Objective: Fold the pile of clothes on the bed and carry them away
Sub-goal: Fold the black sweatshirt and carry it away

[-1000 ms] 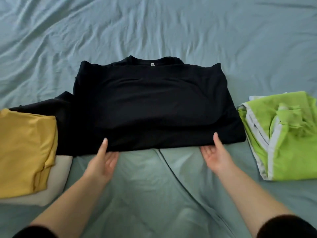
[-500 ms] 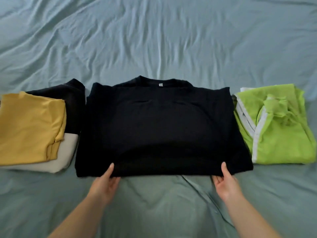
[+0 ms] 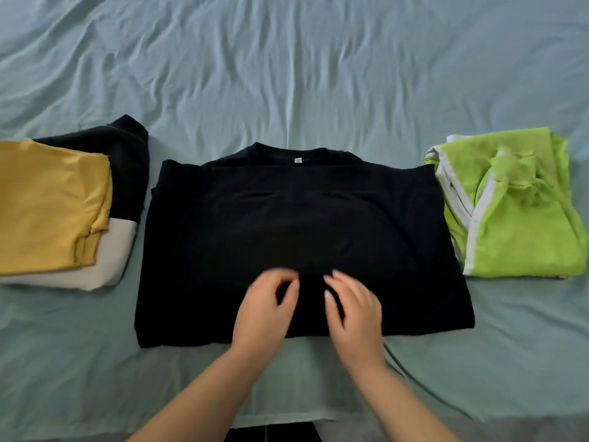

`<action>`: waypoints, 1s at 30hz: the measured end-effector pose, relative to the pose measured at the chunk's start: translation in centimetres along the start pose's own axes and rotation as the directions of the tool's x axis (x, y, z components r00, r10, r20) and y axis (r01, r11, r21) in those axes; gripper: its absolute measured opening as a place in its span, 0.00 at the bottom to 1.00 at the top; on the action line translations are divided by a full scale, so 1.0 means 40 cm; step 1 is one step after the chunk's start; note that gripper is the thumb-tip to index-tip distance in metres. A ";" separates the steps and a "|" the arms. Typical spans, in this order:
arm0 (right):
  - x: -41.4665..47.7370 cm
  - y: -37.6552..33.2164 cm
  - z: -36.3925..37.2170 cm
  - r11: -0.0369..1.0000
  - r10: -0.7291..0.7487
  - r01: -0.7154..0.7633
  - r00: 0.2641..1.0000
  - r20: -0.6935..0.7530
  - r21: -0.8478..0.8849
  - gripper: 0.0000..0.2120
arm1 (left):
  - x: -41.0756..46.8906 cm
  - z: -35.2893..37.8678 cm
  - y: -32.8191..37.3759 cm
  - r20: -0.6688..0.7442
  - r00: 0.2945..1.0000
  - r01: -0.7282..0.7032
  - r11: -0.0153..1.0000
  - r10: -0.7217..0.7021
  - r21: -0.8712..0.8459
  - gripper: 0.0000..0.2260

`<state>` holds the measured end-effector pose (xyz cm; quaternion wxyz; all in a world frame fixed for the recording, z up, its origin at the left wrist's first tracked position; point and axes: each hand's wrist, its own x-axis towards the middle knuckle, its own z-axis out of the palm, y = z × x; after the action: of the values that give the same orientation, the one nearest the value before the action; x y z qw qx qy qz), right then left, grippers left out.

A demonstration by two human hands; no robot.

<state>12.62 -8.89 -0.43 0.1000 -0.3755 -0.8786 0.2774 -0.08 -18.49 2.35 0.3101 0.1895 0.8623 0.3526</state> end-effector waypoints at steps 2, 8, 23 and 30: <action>0.077 -0.008 0.043 0.985 -0.066 0.082 0.992 0.106 -0.154 0.21 | 0.075 0.015 -0.029 0.014 0.933 -0.335 0.856 0.359 0.393 0.21; 0.120 0.222 0.028 0.793 -0.097 0.280 0.935 0.342 -0.540 0.34 | 0.148 -0.105 -0.269 0.295 0.923 -0.378 0.445 0.245 0.812 0.39; 0.414 0.149 0.018 0.678 -0.327 0.599 0.765 0.555 -0.426 0.32 | 0.341 0.021 -0.035 0.473 0.781 -0.605 0.304 0.408 0.736 0.30; 0.542 0.269 -0.038 0.803 0.210 -0.017 0.944 0.256 -0.596 0.35 | 0.433 -0.171 -0.166 0.002 1.000 -0.010 0.623 0.014 0.782 0.32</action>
<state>4.57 13.32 -5.96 -0.1763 -0.3924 -0.9011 0.0540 -18.12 -16.89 -5.60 0.1928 0.3102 0.9293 -0.0542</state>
